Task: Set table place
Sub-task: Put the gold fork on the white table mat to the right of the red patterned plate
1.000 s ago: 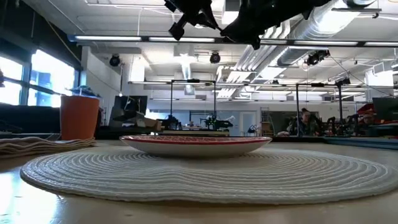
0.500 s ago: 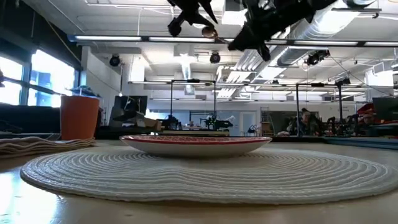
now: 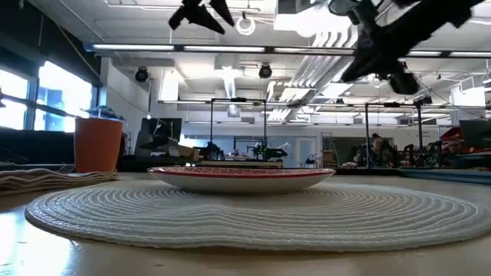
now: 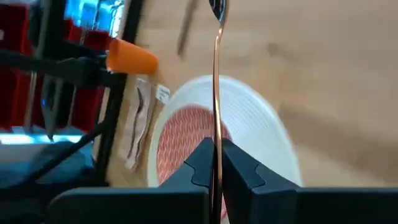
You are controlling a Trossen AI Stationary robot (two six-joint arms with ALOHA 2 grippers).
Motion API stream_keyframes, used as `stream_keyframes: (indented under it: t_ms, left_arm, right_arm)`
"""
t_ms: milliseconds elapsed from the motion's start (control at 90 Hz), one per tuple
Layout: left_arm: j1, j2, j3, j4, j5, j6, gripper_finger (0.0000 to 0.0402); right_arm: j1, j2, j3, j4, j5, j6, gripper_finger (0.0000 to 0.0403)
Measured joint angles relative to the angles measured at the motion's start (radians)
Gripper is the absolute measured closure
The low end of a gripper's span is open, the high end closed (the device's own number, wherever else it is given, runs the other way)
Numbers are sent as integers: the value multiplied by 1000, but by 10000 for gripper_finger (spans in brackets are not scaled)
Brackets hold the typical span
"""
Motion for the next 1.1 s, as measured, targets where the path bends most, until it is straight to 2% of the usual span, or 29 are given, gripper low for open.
stream_keyframes:
  t_ms: [89, 200, 300, 378, 522, 644, 778, 856, 1000, 1100]
  left_arm:
    - [-12, -25, 0, -79, 12, 2, 282]
    - [-37, -43, 0, -163, 6, 24, 282]
    - [-59, -53, 0, -203, 2, 56, 282]
    - [-82, -54, 0, -227, 2, 77, 282]
    - [-126, -54, 0, -243, 2, 104, 282]
    - [-166, -53, -1, -258, 2, 106, 283]
    - [-204, -53, -1, -289, 20, 106, 283]
    - [-223, -53, -1, -298, 22, 106, 283]
    - [-254, -53, -1, -299, 23, 106, 283]
    - [-265, -53, -1, -299, 20, 103, 283]
  right_arm:
    - [201, 6, -24, 6, 170, 249, 403]
    - [419, 91, -10, 11, 357, 513, 403]
    - [556, 218, 25, 10, 453, 726, 403]
    - [623, 341, 59, 23, 485, 839, 403]
    - [614, 549, 143, 162, 473, 843, 403]
    - [582, 673, 208, 126, 473, 843, 403]
    - [547, 693, 223, 100, 505, 843, 403]
    - [534, 671, 219, 20, 503, 843, 403]
    - [524, 654, 219, -83, 413, 843, 403]
    - [533, 675, 218, -70, 371, 847, 403]
